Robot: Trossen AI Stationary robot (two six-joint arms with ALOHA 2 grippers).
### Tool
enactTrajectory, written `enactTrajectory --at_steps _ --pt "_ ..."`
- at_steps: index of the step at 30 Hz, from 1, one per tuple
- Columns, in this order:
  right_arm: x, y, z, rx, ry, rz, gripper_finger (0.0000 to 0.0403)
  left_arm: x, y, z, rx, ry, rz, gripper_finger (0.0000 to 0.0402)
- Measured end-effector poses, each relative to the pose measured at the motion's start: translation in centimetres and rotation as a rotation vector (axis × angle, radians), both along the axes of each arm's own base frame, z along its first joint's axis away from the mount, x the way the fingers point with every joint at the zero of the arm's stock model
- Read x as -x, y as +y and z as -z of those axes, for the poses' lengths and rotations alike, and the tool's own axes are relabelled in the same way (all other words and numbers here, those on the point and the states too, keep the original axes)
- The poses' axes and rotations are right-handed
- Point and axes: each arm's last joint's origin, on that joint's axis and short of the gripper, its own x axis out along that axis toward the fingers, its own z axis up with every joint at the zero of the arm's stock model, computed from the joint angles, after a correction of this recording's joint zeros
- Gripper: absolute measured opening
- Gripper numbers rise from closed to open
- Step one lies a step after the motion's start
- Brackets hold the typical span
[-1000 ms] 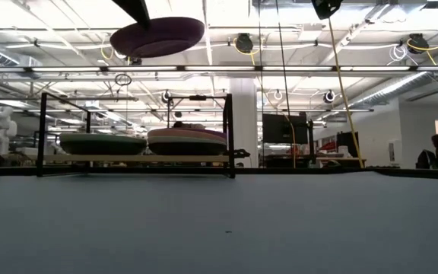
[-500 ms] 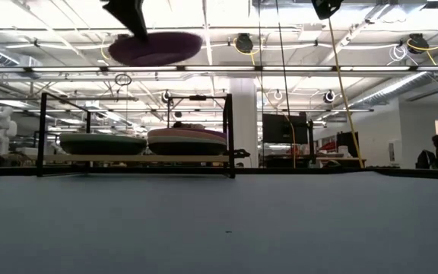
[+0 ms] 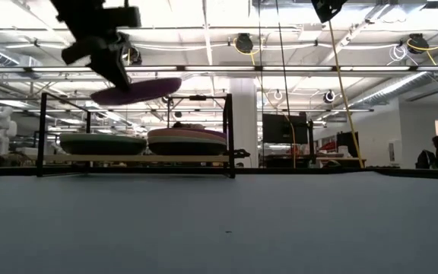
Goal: Place and stack plates onto a shelf
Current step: Stack the purple plate on top of the left light pink plate on the shelf
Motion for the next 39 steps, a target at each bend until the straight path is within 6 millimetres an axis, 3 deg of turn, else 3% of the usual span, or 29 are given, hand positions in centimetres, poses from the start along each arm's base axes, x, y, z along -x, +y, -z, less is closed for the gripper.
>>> enactTrajectory --at_steps 11,24,39 --pt "0.0 0.0 -0.1 0.003 -0.01 -0.002 0.0063 2.6 3.7 2.1 0.057 -0.1 -0.112 0.0018" --pt "0.0 0.0 0.0 0.013 -0.007 -0.005 0.0063 3.3 6.9 2.2 0.093 -0.106 -0.245 0.0018" --pt "0.0 0.0 0.0 -0.003 0.001 0.001 0.0063 3.7 7.8 2.4 0.164 -0.1 -0.257 0.0018"
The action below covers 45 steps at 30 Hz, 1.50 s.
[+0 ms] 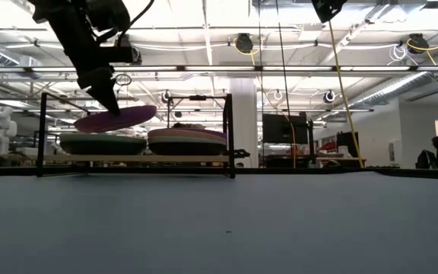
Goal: Place and stack plates onto a shelf
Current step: Stack the purple plate on top of the left light pink plate on the shelf
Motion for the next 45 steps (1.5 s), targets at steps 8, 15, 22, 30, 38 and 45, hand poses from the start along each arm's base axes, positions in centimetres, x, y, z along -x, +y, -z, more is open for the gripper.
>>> enactTrajectory --at_steps 8,15,22,30,38,45 --pt "0.0 0.0 0.0 0.0 0.002 -0.001 0.0063 0.4 0.9 0.0 0.002 0.002 -0.051 0.0018" --pt "0.0 0.1 0.0 0.001 0.002 -0.005 0.0063 0.4 1.3 0.4 0.026 0.017 -0.07 0.0018" --pt "0.0 0.1 0.0 0.001 0.002 -0.005 0.0063 -0.4 1.6 1.6 0.066 0.075 -0.048 0.0018" --pt "0.0 0.1 0.0 0.007 0.002 -0.007 0.0063 -0.6 1.6 1.7 0.045 0.094 -0.053 0.0018" --pt "0.0 0.1 0.0 0.024 -0.001 -0.014 0.0063 -0.8 1.2 1.0 0.027 0.109 -0.035 0.0018" --pt "0.0 0.1 0.0 0.018 -0.001 -0.012 0.0063 -0.7 1.0 1.1 0.09 0.099 -0.022 0.0018"
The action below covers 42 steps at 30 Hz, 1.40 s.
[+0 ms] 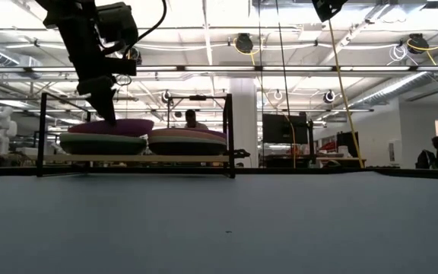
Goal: Place and stack plates onto a shelf
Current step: Stack the purple plate on top of the left light pink plate on the shelf
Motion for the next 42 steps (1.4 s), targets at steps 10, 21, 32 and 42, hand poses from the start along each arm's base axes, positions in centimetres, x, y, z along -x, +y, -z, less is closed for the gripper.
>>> enactTrajectory --at_steps 10,21,32,42 --pt "0.0 0.1 0.0 -0.014 0.002 0.003 0.0063 0.0 0.0 0.0 -0.02 0.011 -0.001 0.0018" --pt "0.0 0.1 -0.1 0.001 -0.007 -0.004 0.0063 0.4 0.6 -0.1 -0.032 0.029 -0.045 0.0018" --pt "0.0 0.1 0.0 -0.016 0.003 0.003 0.0063 0.1 1.5 0.9 0.02 0.053 -0.064 0.0019" --pt "0.1 0.5 0.0 -0.014 0.003 -0.016 0.0063 -0.2 1.7 1.3 -0.028 0.094 -0.095 0.0028"
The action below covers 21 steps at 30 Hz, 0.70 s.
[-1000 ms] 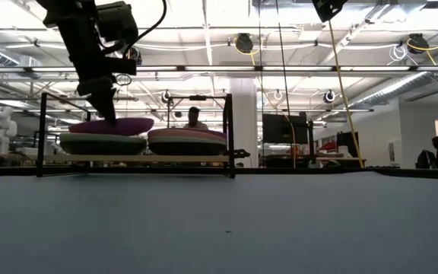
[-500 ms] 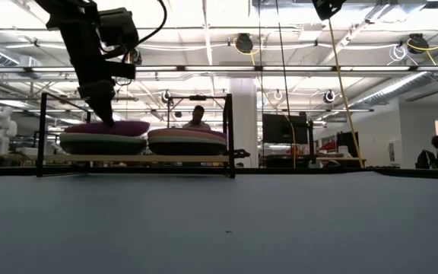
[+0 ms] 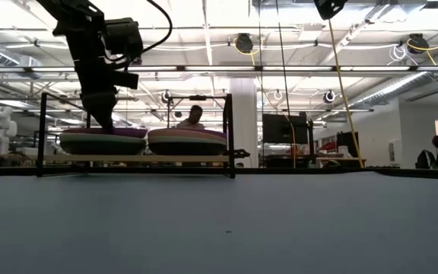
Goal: Place and stack plates onto a shelf
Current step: Stack the purple plate on top of the left light pink plate on the shelf, then return to Home Position
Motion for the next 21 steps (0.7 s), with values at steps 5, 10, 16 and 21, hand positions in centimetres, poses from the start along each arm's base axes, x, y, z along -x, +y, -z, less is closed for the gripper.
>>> enactTrajectory --at_steps 5,10,16,21 --pt "0.0 0.0 0.0 0.002 0.0 -0.001 0.0063 -0.2 -0.3 0.0 -0.023 0.005 0.005 0.009" --pt "0.0 0.0 0.0 0.003 -0.001 -0.001 0.0063 -0.3 -0.8 -0.5 -0.04 -0.014 0.017 0.015" --pt "0.0 0.0 0.0 0.008 -0.002 -0.003 0.0063 0.1 -2.0 -3.9 -0.039 -0.11 -0.021 0.0165" --pt "0.0 0.0 -0.1 0.055 -0.018 -0.019 0.0063 0.9 -3.7 -7.6 -0.04 -0.352 0.098 0.0165"
